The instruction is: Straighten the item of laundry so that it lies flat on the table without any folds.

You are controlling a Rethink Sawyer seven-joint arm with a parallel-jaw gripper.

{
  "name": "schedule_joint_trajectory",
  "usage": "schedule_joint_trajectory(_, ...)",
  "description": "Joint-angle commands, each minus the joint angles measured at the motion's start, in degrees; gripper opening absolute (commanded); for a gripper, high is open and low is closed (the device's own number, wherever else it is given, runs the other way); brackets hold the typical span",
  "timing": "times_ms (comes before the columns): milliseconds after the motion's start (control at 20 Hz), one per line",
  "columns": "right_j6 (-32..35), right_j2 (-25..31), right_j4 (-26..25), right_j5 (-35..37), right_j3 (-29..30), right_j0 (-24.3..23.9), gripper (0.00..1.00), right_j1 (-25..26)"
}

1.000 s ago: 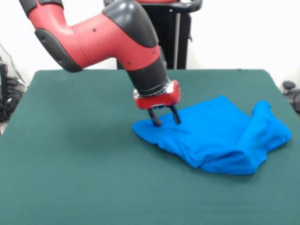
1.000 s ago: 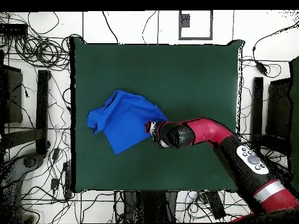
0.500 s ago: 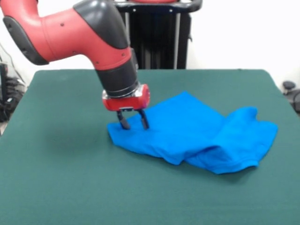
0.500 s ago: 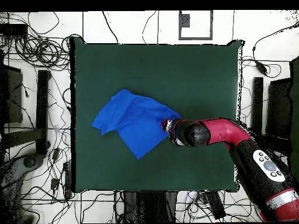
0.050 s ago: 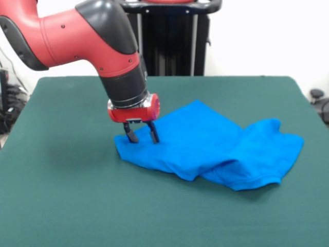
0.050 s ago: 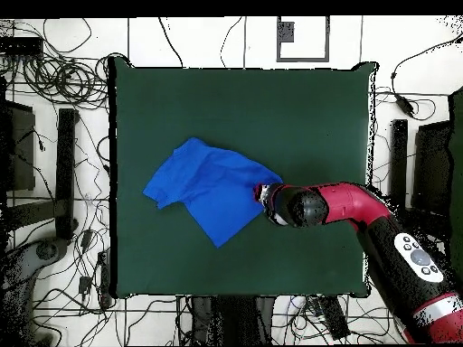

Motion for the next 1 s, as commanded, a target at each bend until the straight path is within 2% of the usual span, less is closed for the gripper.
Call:
schedule_joint_trajectory(50,-17.2,-6.1,-7.5,4.7,-6.3,0.6,1.0,1.9)
schedule_joint_trajectory(250,-17.7,-5.9,-7.3,5.2,-6.2,0.5,1.0,1.3)
schedule_joint_trajectory(650,-24.5,-4.1,-5.3,10.5,-9.0,-1.1,1.0,0.8)
schedule_joint_trajectory(1000,-27.8,-3.4,-4.9,11.8,-10.9,-2.2,1.0,2.0)
